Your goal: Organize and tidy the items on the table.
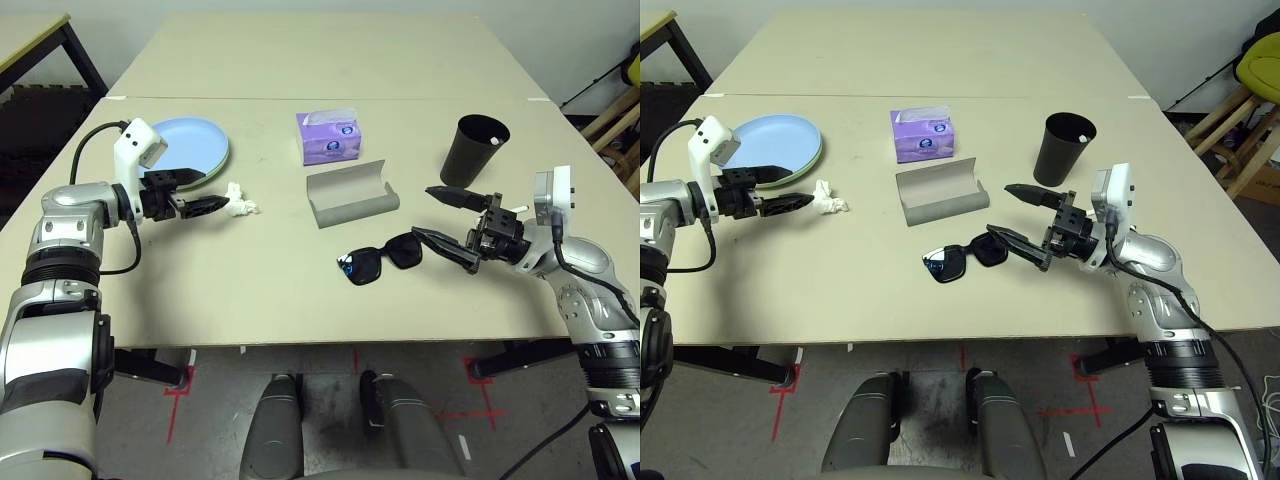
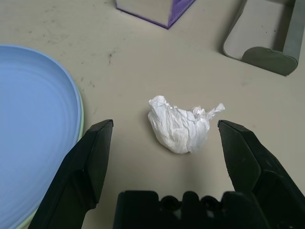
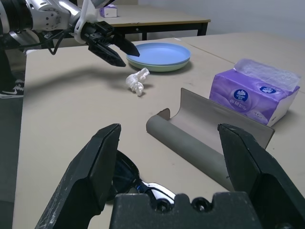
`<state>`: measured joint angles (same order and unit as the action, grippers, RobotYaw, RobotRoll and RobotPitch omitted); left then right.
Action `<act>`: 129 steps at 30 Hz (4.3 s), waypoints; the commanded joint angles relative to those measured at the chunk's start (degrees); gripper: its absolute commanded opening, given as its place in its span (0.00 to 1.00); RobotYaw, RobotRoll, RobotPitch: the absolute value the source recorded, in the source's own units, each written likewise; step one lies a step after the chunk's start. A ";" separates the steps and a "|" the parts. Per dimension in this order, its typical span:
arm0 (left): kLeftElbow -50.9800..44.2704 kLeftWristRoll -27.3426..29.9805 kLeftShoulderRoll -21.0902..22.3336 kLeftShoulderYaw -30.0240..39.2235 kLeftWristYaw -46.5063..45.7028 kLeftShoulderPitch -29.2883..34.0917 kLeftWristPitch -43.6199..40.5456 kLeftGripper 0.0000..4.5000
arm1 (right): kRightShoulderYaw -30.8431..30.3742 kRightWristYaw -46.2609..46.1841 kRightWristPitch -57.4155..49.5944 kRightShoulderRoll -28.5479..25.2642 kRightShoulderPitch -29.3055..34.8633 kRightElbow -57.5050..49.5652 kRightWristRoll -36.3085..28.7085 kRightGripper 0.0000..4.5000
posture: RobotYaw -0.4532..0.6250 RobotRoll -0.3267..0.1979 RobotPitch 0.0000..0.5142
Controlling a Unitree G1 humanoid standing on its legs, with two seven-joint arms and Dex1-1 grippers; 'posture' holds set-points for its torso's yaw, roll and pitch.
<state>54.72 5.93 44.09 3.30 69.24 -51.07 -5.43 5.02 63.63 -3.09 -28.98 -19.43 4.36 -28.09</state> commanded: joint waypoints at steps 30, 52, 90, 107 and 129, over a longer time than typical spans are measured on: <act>5.12 -1.49 -4.23 -1.89 1.35 -2.56 3.41 1.00 | -0.03 0.14 2.38 -1.49 0.72 0.54 1.52 1.00 | 0.53 0.62 0.30; 7.44 -3.45 -4.94 -2.40 -1.85 -3.62 0.13 0.21 | -0.14 -0.24 1.83 -1.49 0.46 -1.16 0.96 1.00 | 0.52 0.62 0.30; 16.60 0.05 -7.83 11.39 -56.18 -19.44 4.55 0.01 | -0.38 0.72 2.32 -1.04 -0.35 0.21 1.28 1.00 | 0.55 0.62 0.27; 16.90 -0.49 -7.70 11.11 -53.51 -18.99 5.69 0.99 | -0.19 0.51 2.32 -0.96 -0.15 0.28 1.28 1.00 | 0.56 0.62 0.28; 6.61 3.58 -10.45 6.66 -9.87 -13.07 4.46 0.99 | -0.11 0.35 2.94 -0.73 -0.17 0.41 1.30 1.00 | 0.55 0.62 0.29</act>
<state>62.98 10.05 32.85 11.55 55.68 -65.23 -0.84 4.35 63.90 -0.21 -29.01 -19.63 4.61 -26.78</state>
